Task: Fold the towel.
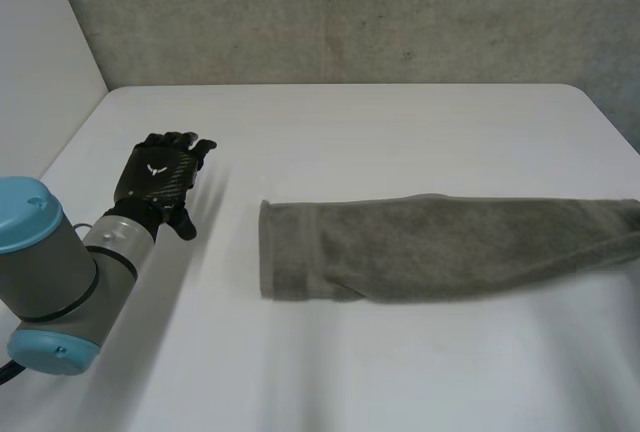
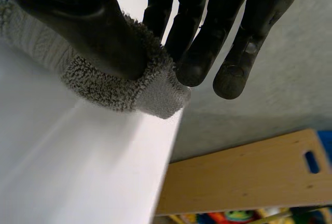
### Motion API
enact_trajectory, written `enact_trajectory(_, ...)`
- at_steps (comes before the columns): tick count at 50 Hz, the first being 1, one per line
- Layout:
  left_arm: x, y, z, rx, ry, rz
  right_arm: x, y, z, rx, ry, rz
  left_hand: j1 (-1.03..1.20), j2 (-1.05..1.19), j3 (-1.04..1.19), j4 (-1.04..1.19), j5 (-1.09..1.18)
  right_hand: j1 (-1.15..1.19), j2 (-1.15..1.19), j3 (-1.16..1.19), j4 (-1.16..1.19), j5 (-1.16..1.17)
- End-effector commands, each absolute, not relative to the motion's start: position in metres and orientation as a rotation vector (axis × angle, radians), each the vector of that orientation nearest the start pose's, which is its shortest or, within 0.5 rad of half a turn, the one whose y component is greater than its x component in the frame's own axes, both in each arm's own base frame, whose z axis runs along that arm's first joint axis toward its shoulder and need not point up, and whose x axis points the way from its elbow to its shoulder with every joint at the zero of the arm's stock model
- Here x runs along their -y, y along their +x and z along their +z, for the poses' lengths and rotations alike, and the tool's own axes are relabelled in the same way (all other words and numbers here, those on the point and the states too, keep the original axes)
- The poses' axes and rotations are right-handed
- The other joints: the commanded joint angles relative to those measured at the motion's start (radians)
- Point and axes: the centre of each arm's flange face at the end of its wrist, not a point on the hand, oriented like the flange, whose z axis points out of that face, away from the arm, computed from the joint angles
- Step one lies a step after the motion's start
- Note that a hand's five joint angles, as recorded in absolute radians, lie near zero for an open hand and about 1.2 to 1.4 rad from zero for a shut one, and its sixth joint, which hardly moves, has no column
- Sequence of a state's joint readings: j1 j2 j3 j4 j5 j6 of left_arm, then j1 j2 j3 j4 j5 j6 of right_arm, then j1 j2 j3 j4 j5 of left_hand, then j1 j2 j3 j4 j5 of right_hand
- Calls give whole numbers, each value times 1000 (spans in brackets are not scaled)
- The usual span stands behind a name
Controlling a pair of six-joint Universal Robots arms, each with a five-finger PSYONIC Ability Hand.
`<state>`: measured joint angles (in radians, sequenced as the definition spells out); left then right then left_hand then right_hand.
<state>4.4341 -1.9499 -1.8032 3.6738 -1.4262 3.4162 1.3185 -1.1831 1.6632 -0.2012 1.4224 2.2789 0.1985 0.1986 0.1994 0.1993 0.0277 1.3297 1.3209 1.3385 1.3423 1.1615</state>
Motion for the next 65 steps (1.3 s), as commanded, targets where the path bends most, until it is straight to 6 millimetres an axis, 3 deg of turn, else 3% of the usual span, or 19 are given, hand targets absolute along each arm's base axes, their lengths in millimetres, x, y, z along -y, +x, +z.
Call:
enact_trajectory(1,294,-235,163,-2255,810,-2200,359,151,237,1774,963,1780,18,18,17,17,14,67,75,58,54,60)
enact_trajectory(2,293,-235,163,-2255,808,-2199,358,151,237,1773,963,1781,15,15,14,14,11,67,75,58,54,60)
enact_trajectory(4,293,-235,164,-2252,807,-2203,349,178,242,1740,1034,1846,15,15,14,14,11,67,75,58,54,60)
enact_trajectory(6,293,-235,165,-2250,809,-2205,318,238,247,1663,1221,1962,15,15,14,14,11,67,75,58,54,60)
enact_trajectory(7,293,-235,165,-2250,809,-2205,318,238,247,1662,1222,1962,12,12,11,11,8,67,75,58,54,60)
enact_trajectory(9,292,-235,164,-2252,809,-2203,277,299,233,1621,1447,2048,9,9,8,8,5,67,75,58,54,60)
enact_trajectory(10,292,-235,164,-2252,809,-2203,277,299,233,1621,1448,2049,9,9,8,8,5,67,75,58,54,60)
enact_trajectory(11,292,-235,164,-2252,809,-2203,254,325,221,1607,1564,2069,9,9,8,8,5,67,75,58,54,60)
enact_trajectory(12,292,-235,164,-2250,811,-2203,254,325,221,1607,1566,2069,6,6,5,5,2,67,75,58,54,60)
enact_trajectory(14,292,-235,165,-2250,811,-2206,217,359,194,1606,1752,2061,6,6,5,5,2,67,75,58,54,60)
enact_trajectory(20,290,-237,163,-2258,820,-2201,169,392,142,1614,2009,1973,0,0,-1,0,-3,67,75,58,54,60)
enact_trajectory(39,288,-240,162,-2255,834,-2206,171,410,152,1524,1961,2136,0,0,-1,0,-3,67,75,58,54,60)
enact_trajectory(50,287,-241,161,-2259,840,-2204,148,416,132,1608,2254,2185,0,0,-1,0,-3,62,70,53,49,55)
enact_trajectory(52,286,-241,161,-2263,843,-2201,148,411,136,1623,2245,2173,-3,-3,-4,-3,-6,-897,-888,-905,-909,-903)
enact_trajectory(53,284,-243,161,-2262,851,-2206,148,411,136,1623,2245,2173,-6,-6,-6,-6,-9,-901,-892,-910,-914,-907)
enact_trajectory(54,284,-243,161,-2262,851,-2206,150,407,144,1639,2201,2174,-6,-6,-6,-6,-9,-1155,-1146,-1164,-1168,-1161)
enact_trajectory(58,279,-249,164,-2255,877,-2223,169,387,172,1664,2020,2198,-20,-20,-21,-21,-24,-1155,-1146,-1164,-1168,-1161)
enact_trajectory(60,276,-253,166,-2246,893,-2237,191,358,189,1744,1818,2184,-20,-20,-21,-21,-24,-1155,-1146,-1164,-1168,-1161)
enact_trajectory(65,266,-265,173,-2225,946,-2280,211,318,201,1920,1570,2166,-20,-20,-21,-21,-24,-1155,-1146,-1164,-1168,-1161)
